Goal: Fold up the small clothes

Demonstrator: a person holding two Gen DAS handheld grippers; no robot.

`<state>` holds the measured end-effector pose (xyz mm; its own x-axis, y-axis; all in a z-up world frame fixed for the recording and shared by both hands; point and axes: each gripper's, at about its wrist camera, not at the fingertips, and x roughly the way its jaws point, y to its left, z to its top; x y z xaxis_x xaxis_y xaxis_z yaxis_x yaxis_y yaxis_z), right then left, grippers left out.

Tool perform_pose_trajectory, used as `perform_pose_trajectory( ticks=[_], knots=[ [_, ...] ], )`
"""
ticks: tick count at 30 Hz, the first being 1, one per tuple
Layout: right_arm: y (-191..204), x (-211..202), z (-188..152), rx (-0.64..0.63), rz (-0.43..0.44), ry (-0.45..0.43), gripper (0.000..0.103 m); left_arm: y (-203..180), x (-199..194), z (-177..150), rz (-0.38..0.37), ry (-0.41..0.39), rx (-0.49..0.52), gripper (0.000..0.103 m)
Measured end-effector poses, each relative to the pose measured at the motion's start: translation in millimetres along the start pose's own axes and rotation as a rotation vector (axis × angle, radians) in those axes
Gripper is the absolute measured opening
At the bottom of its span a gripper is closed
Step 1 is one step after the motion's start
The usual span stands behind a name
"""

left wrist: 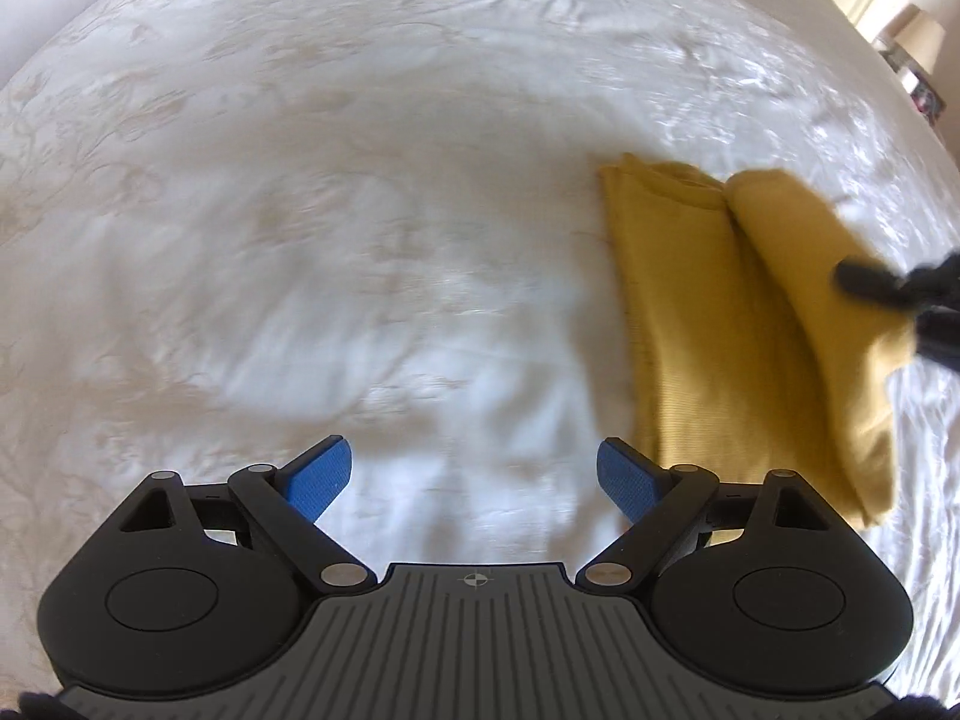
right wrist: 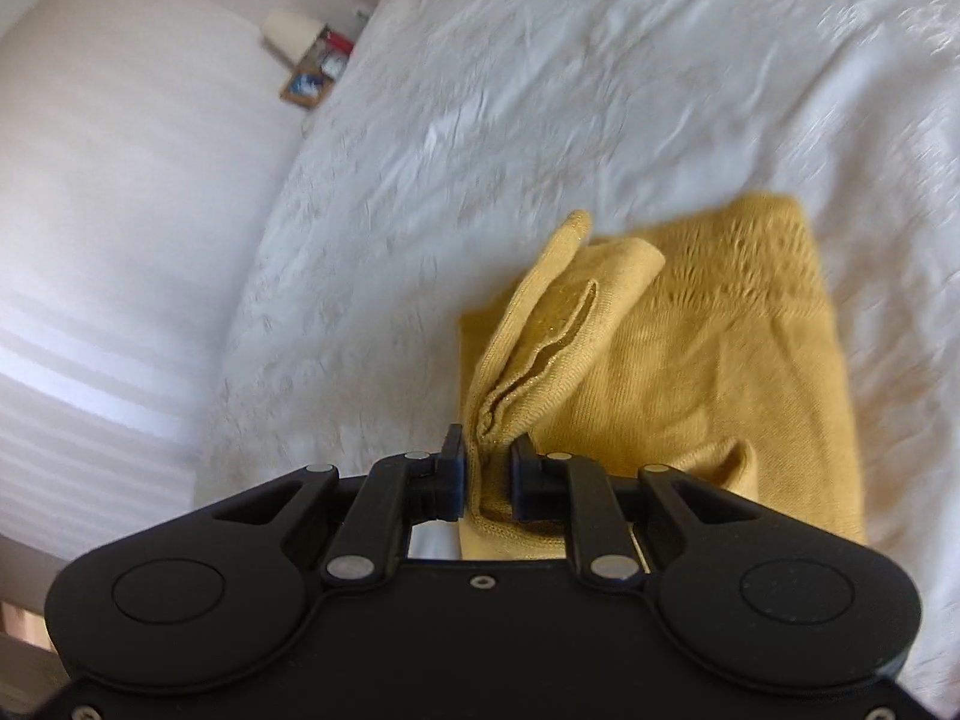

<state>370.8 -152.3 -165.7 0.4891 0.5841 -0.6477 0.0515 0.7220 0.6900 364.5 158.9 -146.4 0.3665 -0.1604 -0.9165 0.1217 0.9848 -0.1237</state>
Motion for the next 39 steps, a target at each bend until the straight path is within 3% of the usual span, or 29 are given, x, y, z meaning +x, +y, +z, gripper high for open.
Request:
perform_pose_trajectory(
  ticks=[3, 6, 8, 9, 15, 21, 23, 27, 30, 31, 33, 34, 39],
  knots=[
    [13.8, 20.0, -11.4, -0.064, -0.069, 0.057, 0.032, 13.0, 1.8, 1.2, -0.024, 0.006, -0.022, 0.089],
    [33.1, 14.6, -25.0, -0.168, -0.060, 0.064, 0.037, 16.7, 5.8, 4.5, -0.068, 0.009, -0.028, 0.089],
    [43.5, 4.3, -33.8, -0.223, -0.055, 0.037, 0.061, 16.1, 8.7, 8.6, -0.099, 0.008, -0.022, 0.089],
    [49.5, -0.6, -39.1, -0.250, -0.062, 0.017, 0.064, 15.4, 10.3, 11.4, -0.115, 0.008, -0.018, 0.089],
    [56.8, -26.4, -67.8, -0.394, -0.195, -0.034, 0.065, -1.9, 16.3, 26.7, -0.174, 0.001, 0.014, 0.089],
    [59.7, -14.8, -87.8, -0.559, -0.388, -0.019, 0.067, -17.0, 17.5, 35.1, -0.224, 0.011, 0.028, 0.089],
    [59.7, -5.0, -87.4, -0.596, -0.420, -0.007, 0.076, -19.8, 18.4, 36.4, -0.237, 0.022, 0.026, 0.089],
    [61.7, 15.2, -84.4, -0.689, -0.480, 0.006, 0.078, -22.7, 23.7, 39.8, -0.296, 0.061, 0.011, 0.090],
    [64.3, 23.5, -79.4, -0.722, -0.471, 0.005, 0.079, -24.4, 28.9, 42.4, -0.356, 0.090, -0.011, 0.090],
    [64.9, 26.1, -78.0, -0.735, -0.448, 0.021, 0.076, -25.6, 30.7, 42.8, -0.366, 0.097, -0.018, 0.090],
    [65.4, 31.3, -76.8, -0.755, -0.413, 0.075, 0.040, -29.6, 33.7, 44.0, -0.374, 0.104, -0.026, 0.091],
    [65.2, 31.3, -76.0, -0.745, -0.397, 0.091, 0.013, -32.5, 35.2, 44.7, -0.380, 0.108, -0.025, 0.091],
    [61.0, -2.5, -66.9, -0.593, -0.340, -0.026, 0.013, -50.6, 44.7, 51.6, -0.450, 0.137, -0.030, 0.092]
  ],
)
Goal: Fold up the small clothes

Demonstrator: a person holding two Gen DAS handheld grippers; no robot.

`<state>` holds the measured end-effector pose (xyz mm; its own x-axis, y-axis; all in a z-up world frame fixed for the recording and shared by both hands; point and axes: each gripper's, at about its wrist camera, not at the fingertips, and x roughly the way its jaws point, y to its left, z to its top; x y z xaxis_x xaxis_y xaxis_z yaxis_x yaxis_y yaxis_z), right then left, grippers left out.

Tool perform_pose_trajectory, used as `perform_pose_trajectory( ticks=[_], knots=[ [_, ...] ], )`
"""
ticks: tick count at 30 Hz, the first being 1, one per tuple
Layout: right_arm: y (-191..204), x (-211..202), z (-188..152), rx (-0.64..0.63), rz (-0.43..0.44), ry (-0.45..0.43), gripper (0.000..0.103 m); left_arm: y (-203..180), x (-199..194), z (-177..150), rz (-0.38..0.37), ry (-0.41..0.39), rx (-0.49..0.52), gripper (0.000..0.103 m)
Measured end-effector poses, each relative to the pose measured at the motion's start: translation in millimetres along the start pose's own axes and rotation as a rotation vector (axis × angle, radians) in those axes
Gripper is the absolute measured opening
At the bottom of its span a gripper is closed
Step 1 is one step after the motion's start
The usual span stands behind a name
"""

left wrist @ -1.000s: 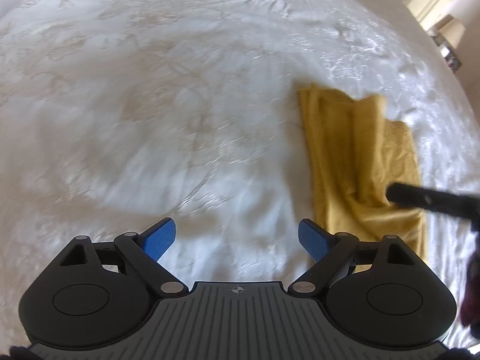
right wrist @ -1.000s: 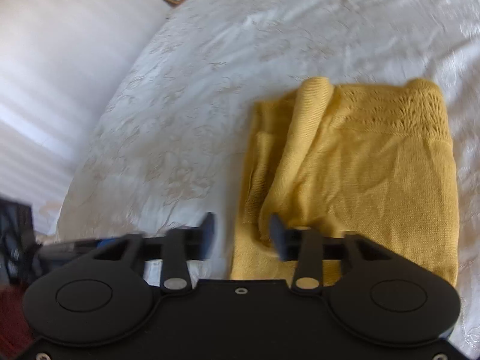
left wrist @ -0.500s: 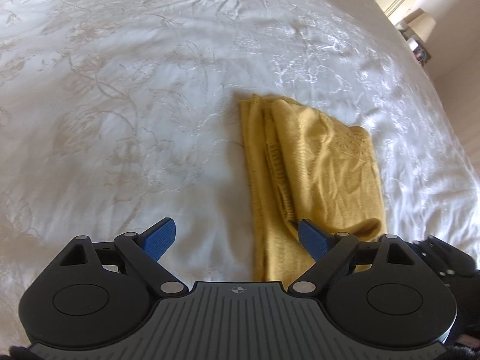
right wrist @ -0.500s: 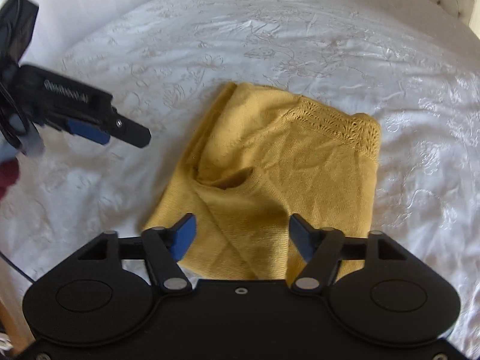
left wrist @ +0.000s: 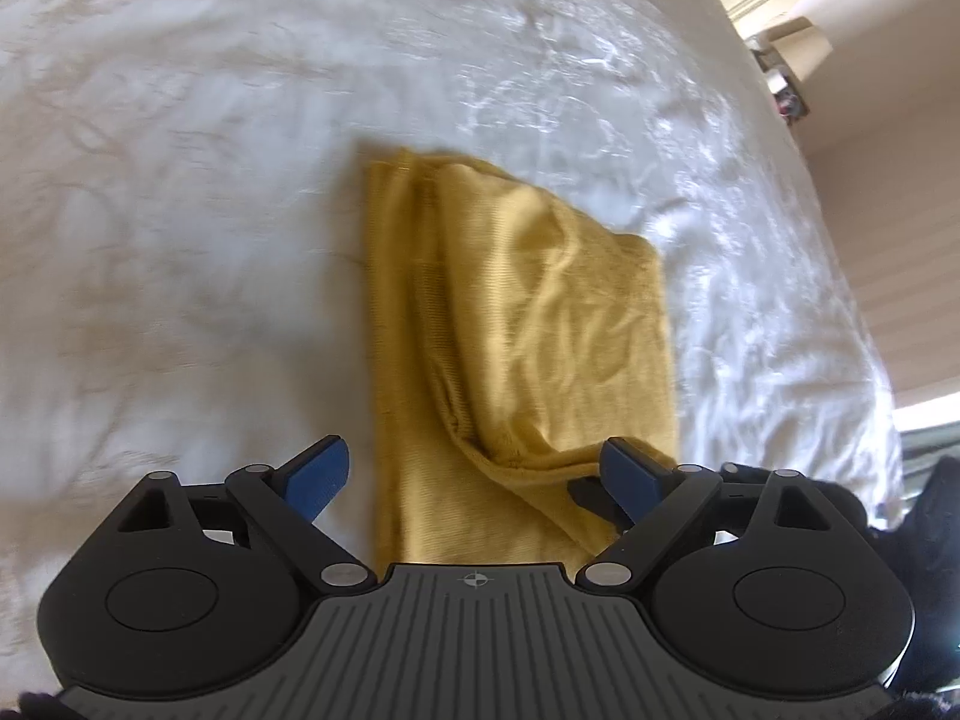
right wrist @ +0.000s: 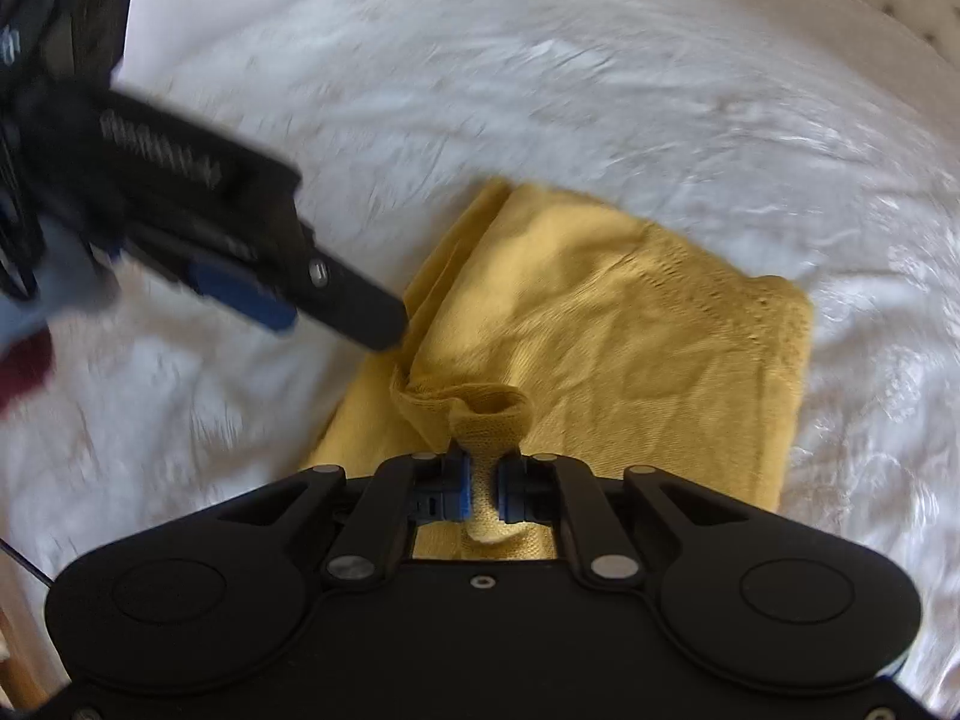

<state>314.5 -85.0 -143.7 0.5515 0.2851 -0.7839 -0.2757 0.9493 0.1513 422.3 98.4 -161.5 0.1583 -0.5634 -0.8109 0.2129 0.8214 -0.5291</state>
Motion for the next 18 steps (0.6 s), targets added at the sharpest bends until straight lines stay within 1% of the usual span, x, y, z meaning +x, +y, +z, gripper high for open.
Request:
perform_pose_trajectory(
  ticks=[3, 5, 7, 10, 11, 13, 14, 15, 17, 18],
  knots=[
    [-11.8, -17.2, -1.4, 0.071, 0.005, -0.041, 0.013, -6.6, 15.2, 8.0, -0.053, 0.016, -0.031, 0.092],
    [-18.2, -22.3, -2.6, 0.099, 0.005, -0.049, 0.013, -10.1, 26.7, 15.4, -0.082, 0.013, -0.053, 0.092],
    [-22.5, -23.0, -4.9, 0.116, 0.002, -0.046, 0.013, -12.8, 40.3, 24.6, -0.094, 0.011, -0.059, 0.092],
    [-25.4, -21.5, -6.8, 0.128, 0.004, -0.041, 0.013, -13.8, 58.7, 40.4, -0.091, -0.001, -0.074, 0.092],
    [-25.6, -21.5, -7.1, 0.129, 0.008, -0.042, 0.013, -13.4, 61.9, 45.6, -0.074, -0.014, -0.073, 0.091],
    [-24.6, -20.8, -7.4, 0.126, 0.020, -0.042, 0.013, -14.4, 66.3, 57.2, -0.013, -0.047, -0.056, 0.089],
    [-23.8, -21.0, -8.5, 0.121, 0.023, -0.044, 0.013, -15.0, 67.2, 61.8, 0.008, -0.062, -0.041, 0.086],
    [-22.8, -20.5, -8.6, 0.117, 0.028, -0.043, 0.013, -15.2, 67.8, 66.3, 0.026, -0.070, -0.022, 0.072],
    [-20.0, -19.6, -9.1, 0.109, 0.037, -0.042, 0.013, -14.8, 70.1, 73.0, 0.062, -0.065, 0.008, 0.055],
    [-18.9, -18.9, -9.7, 0.106, 0.043, -0.041, 0.013, -13.6, 71.2, 76.0, 0.076, -0.054, 0.019, 0.053]
  ],
)
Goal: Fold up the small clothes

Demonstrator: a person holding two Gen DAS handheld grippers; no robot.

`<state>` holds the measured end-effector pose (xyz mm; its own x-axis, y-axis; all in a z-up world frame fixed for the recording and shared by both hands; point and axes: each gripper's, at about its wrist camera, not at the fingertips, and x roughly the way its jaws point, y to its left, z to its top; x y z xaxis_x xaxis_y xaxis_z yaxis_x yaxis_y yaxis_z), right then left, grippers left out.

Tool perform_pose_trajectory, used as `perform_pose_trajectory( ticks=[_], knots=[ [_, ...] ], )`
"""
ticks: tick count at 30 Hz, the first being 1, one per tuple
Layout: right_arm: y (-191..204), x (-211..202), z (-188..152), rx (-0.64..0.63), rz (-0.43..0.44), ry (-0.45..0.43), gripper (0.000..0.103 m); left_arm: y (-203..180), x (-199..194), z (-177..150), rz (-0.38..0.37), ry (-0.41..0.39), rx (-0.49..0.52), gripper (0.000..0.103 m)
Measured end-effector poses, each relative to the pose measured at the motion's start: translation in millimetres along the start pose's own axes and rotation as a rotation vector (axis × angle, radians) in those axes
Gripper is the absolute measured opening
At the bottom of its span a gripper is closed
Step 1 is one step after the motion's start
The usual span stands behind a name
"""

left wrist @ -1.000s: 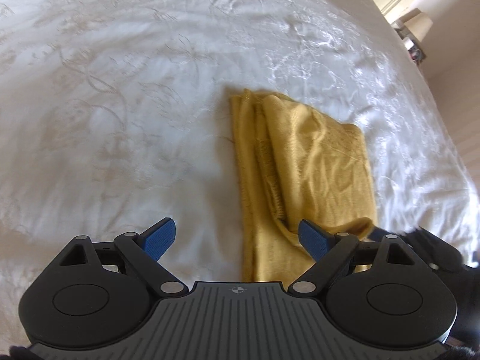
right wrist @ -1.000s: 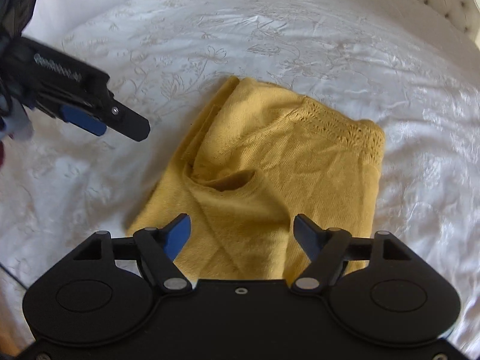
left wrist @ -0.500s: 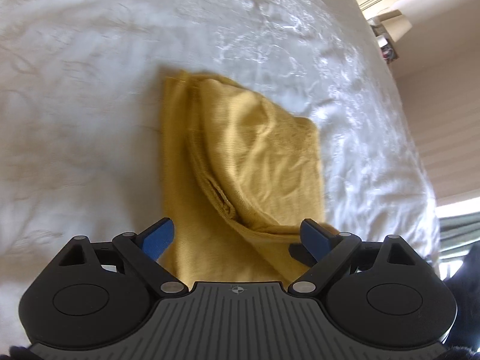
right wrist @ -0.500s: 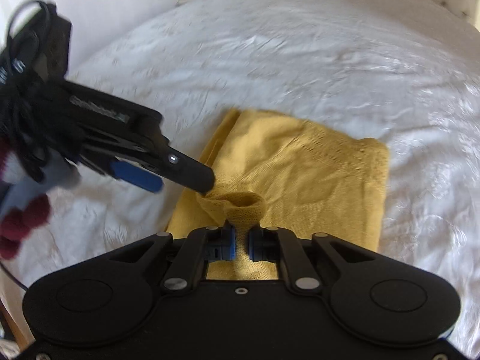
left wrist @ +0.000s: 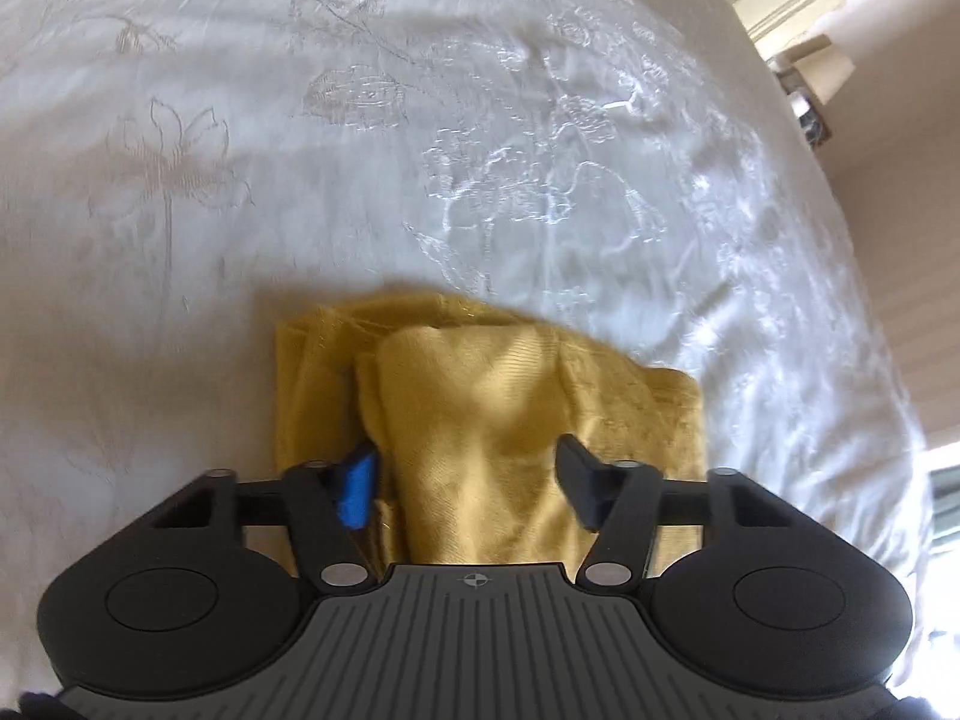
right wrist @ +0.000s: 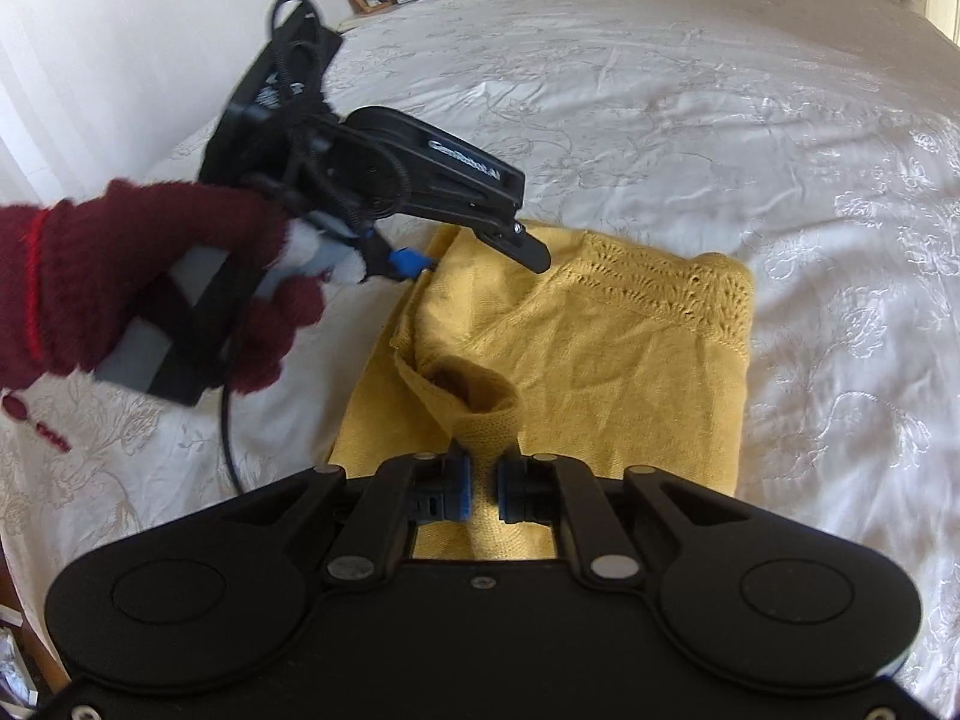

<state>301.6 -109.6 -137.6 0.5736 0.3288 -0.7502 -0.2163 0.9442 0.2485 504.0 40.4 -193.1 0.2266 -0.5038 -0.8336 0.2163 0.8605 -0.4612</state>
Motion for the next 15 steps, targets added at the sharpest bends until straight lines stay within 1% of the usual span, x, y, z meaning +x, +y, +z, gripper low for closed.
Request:
perform_pose_trajectory(
  ticks=[2, 4, 5, 6, 10, 13, 15],
  knots=[
    [2.6, 1.3, -1.3, -0.006, 0.012, 0.004, 0.013, 3.1, 0.9, 3.3, -0.012, 0.018, 0.015, 0.052],
    [5.5, 2.5, -3.2, -0.018, 0.020, 0.009, 0.013, 5.3, -0.8, 4.6, -0.002, 0.011, 0.022, 0.044],
    [6.5, 3.6, -4.1, -0.023, 0.023, 0.012, 0.013, 5.9, -1.4, 4.7, 0.006, 0.001, 0.034, 0.030],
    [7.8, 3.9, -5.0, -0.025, 0.026, 0.013, 0.013, 6.5, -2.9, 4.3, 0.000, -0.011, 0.054, 0.008],
    [14.7, -1.3, -6.9, -0.036, 0.025, -0.004, 0.013, -5.0, -11.6, 9.1, 0.014, -0.019, 0.136, 0.008],
    [24.0, -10.3, -4.6, -0.048, 0.041, -0.045, 0.013, -18.7, -33.7, 14.9, -0.004, -0.057, 0.215, 0.008],
    [33.9, -7.6, -3.6, -0.075, 0.060, -0.041, 0.013, -19.6, -44.6, 20.2, -0.019, -0.068, 0.246, 0.008]
  ],
)
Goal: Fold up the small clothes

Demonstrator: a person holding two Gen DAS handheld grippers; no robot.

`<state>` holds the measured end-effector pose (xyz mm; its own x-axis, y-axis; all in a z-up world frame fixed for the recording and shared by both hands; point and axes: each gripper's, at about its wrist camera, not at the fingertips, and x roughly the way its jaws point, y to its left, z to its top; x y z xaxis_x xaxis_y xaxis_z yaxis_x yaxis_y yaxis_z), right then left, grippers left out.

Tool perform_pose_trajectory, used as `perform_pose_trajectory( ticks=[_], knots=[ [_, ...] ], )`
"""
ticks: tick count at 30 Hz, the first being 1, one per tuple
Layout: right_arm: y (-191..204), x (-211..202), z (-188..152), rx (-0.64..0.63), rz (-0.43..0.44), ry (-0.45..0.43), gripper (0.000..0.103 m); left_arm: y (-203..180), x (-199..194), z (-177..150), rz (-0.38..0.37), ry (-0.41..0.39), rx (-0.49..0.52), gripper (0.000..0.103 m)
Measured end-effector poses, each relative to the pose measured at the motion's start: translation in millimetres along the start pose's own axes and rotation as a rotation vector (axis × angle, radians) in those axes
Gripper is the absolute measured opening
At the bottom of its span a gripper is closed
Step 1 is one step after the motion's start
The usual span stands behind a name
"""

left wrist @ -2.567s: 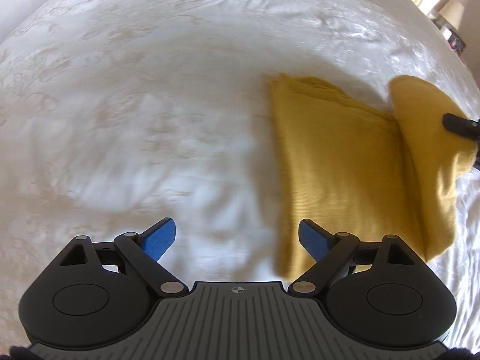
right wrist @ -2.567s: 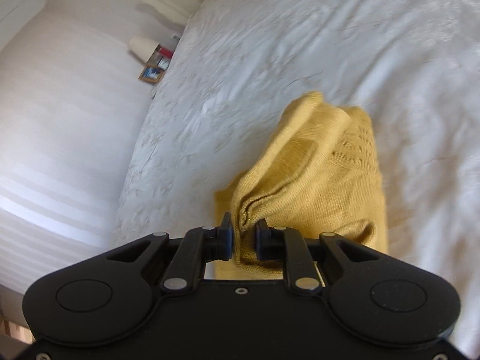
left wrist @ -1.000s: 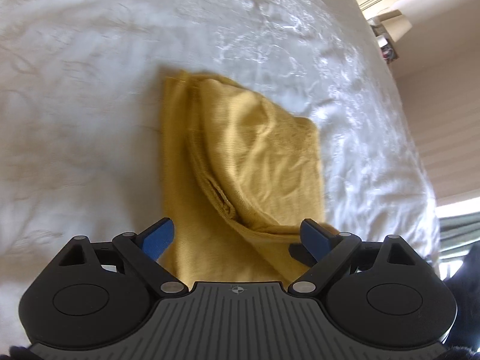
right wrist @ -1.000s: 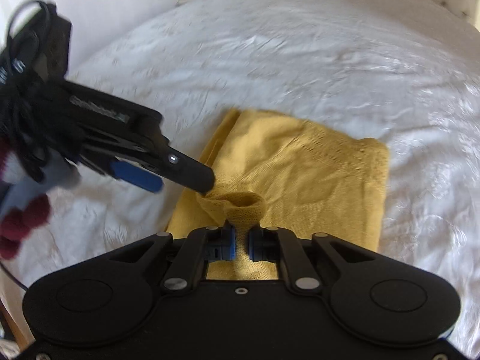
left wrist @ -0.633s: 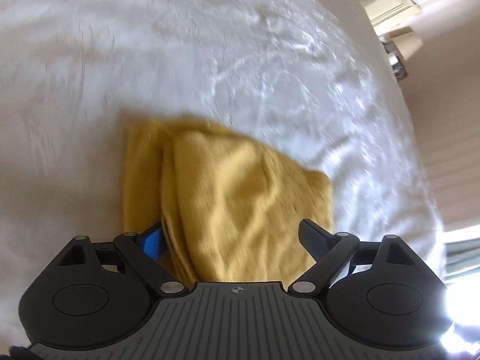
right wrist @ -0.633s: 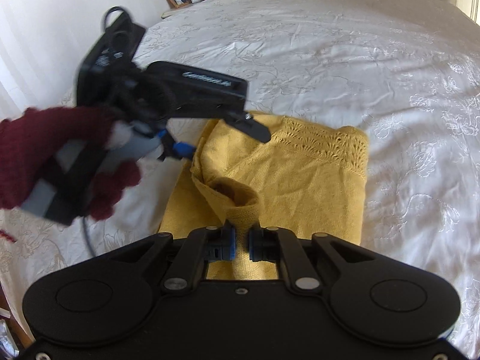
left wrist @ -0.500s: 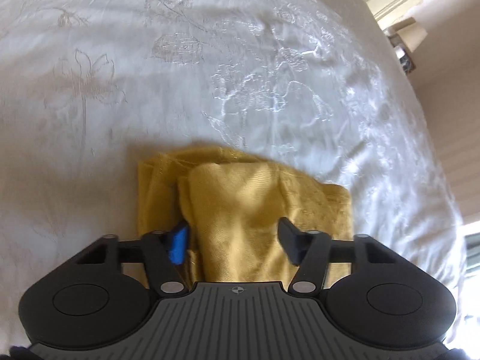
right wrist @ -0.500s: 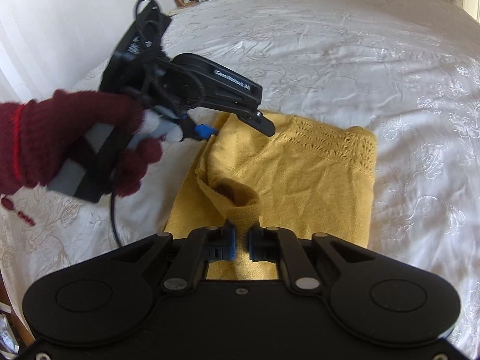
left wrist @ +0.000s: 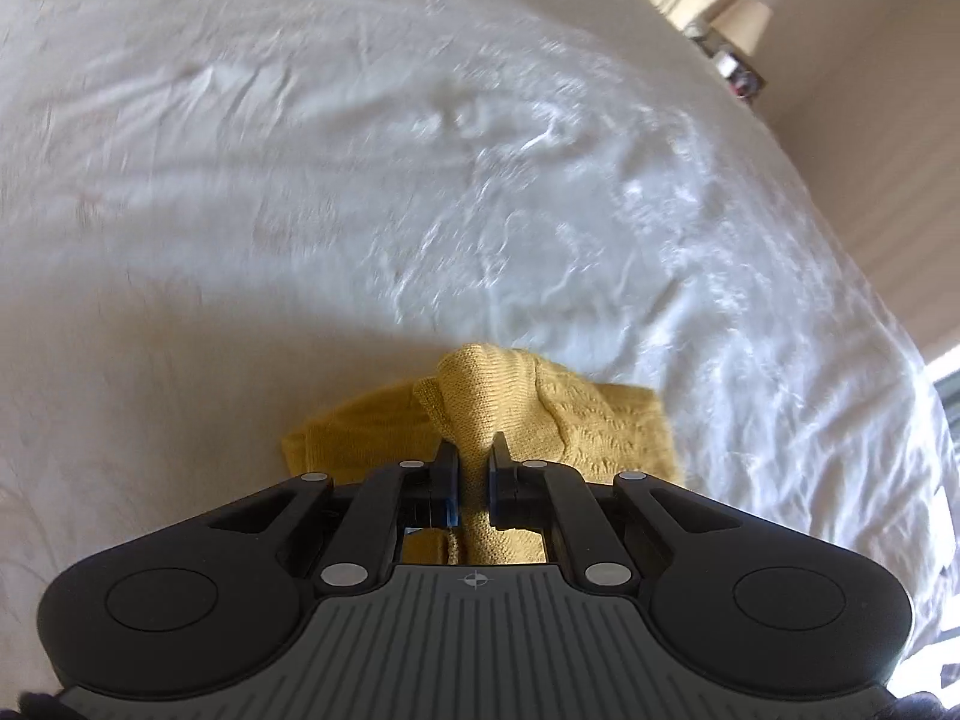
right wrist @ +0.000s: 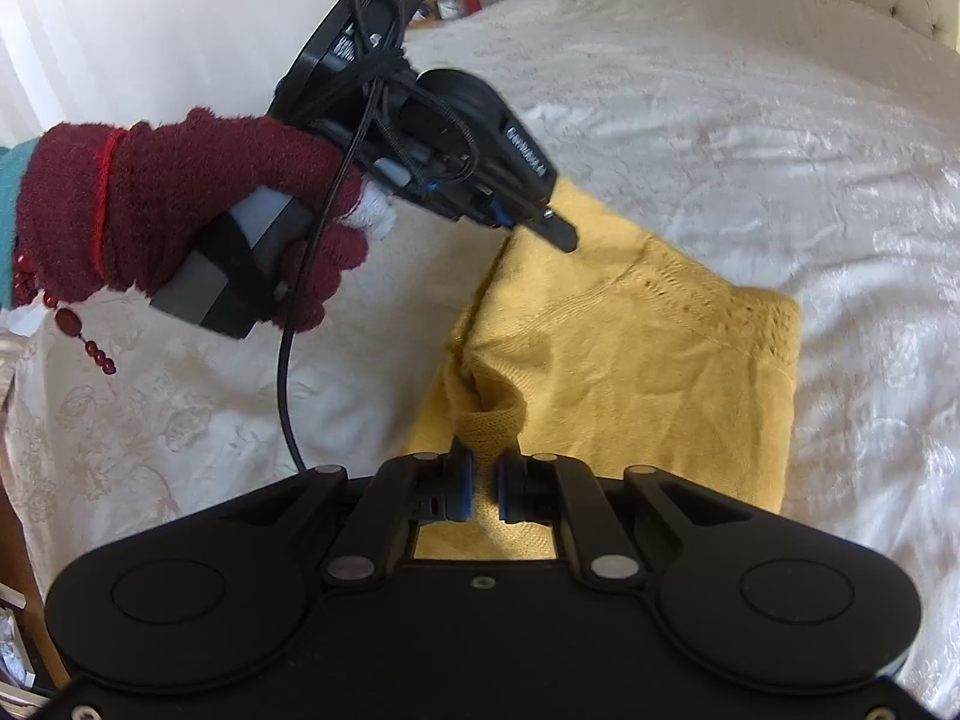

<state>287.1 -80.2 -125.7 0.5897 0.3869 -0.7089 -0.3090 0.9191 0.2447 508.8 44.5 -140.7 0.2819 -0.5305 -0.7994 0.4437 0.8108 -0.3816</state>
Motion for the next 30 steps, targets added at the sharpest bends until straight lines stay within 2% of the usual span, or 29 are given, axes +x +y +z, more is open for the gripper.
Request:
perform_pose_trajectory(
  ticks=[3, 7, 10, 12, 15, 16, 19, 21, 25, 28, 30],
  knots=[
    [15.9, 24.5, -3.8, -0.063, 0.014, 0.055, 0.013, 12.3, 5.4, 3.0, 0.018, 0.043, 0.013, 0.008],
    [34.4, 67.9, -20.0, -0.170, -0.001, 0.189, 0.017, 37.0, 33.9, -12.2, 0.075, 0.134, -0.024, 0.010],
    [45.2, 74.6, -26.0, -0.232, 0.015, 0.216, 0.025, 47.8, 34.0, -20.5, 0.070, 0.111, -0.088, 0.014],
    [48.9, 75.5, -27.8, -0.251, 0.027, 0.223, 0.025, 51.6, 34.0, -21.0, 0.068, 0.106, -0.112, 0.019],
    [49.8, 73.3, -29.5, -0.240, 0.054, 0.219, 0.027, 52.5, 36.7, -18.2, 0.062, 0.116, -0.084, 0.020],
    [50.7, 72.4, -29.7, -0.236, 0.067, 0.215, 0.031, 52.4, 35.9, -17.6, 0.062, 0.115, -0.070, 0.020],
    [51.7, 66.7, -31.2, -0.237, 0.111, 0.200, 0.035, 49.5, 29.3, -18.2, 0.094, 0.089, -0.046, 0.024],
    [54.2, 63.2, -33.2, -0.234, 0.124, 0.197, 0.045, 49.6, 23.2, -21.3, 0.154, 0.063, -0.037, 0.053],
    [45.9, 46.8, -32.1, -0.144, 0.133, 0.158, 0.047, 64.9, 4.0, -30.6, 0.182, 0.021, -0.081, 0.056],
    [30.7, 24.8, -30.8, -0.039, 0.122, 0.103, 0.061, 76.5, -15.7, -39.0, 0.163, -0.010, -0.158, 0.059],
    [16.5, 10.3, -28.2, 0.045, 0.101, 0.070, 0.067, 79.4, -29.6, -46.2, 0.148, -0.032, -0.194, 0.065]
  ],
)
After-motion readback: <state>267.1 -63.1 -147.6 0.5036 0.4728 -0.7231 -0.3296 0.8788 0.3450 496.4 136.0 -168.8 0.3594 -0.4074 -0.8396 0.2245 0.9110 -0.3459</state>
